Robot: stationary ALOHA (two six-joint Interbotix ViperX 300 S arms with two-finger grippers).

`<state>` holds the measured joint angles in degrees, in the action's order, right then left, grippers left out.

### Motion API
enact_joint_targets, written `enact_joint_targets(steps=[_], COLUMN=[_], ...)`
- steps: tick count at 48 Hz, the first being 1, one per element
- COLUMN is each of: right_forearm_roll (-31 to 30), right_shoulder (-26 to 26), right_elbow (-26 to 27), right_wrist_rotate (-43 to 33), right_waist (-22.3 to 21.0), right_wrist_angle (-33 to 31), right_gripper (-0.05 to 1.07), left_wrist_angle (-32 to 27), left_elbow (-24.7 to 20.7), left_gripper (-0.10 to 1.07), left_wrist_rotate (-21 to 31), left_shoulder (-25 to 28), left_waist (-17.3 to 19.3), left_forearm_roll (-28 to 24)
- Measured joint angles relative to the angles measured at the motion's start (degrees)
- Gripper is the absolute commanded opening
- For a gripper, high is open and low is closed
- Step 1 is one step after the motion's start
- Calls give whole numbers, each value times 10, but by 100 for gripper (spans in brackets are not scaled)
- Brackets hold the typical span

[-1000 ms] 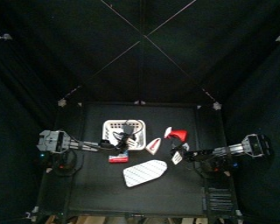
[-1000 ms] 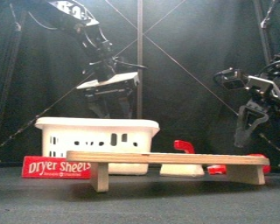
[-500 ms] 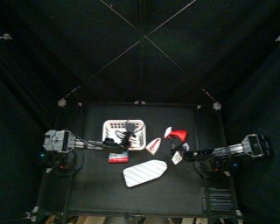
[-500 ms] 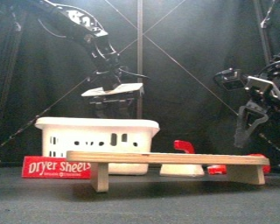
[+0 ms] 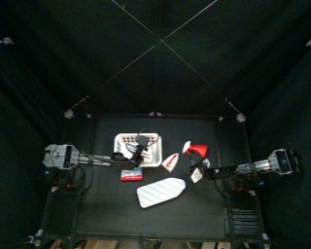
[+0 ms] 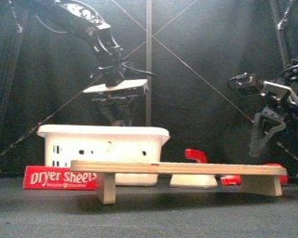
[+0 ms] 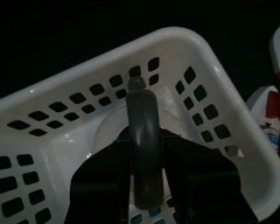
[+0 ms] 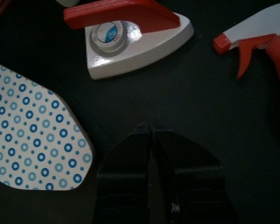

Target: Grab kettle

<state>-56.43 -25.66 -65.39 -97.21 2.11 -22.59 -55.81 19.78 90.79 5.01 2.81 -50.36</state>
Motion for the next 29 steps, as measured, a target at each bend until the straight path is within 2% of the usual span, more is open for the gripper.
enact_joint_targets(steps=[11,29], right_forearm_roll=[1,1], right_shoulder=[0,1], right_elbow=[0,0], right_wrist_rotate=[0,0], right_waist=[0,0], right_wrist_angle=[0,0], right_gripper=[36,36], left_wrist_angle=[-13,-16], left_elbow=[0,-1], left_gripper=[62,62], left_wrist_rotate=[-9,-11], left_shoulder=[-23,-23], left_waist=[-4,-17], left_forearm_roll=[-5,-20])
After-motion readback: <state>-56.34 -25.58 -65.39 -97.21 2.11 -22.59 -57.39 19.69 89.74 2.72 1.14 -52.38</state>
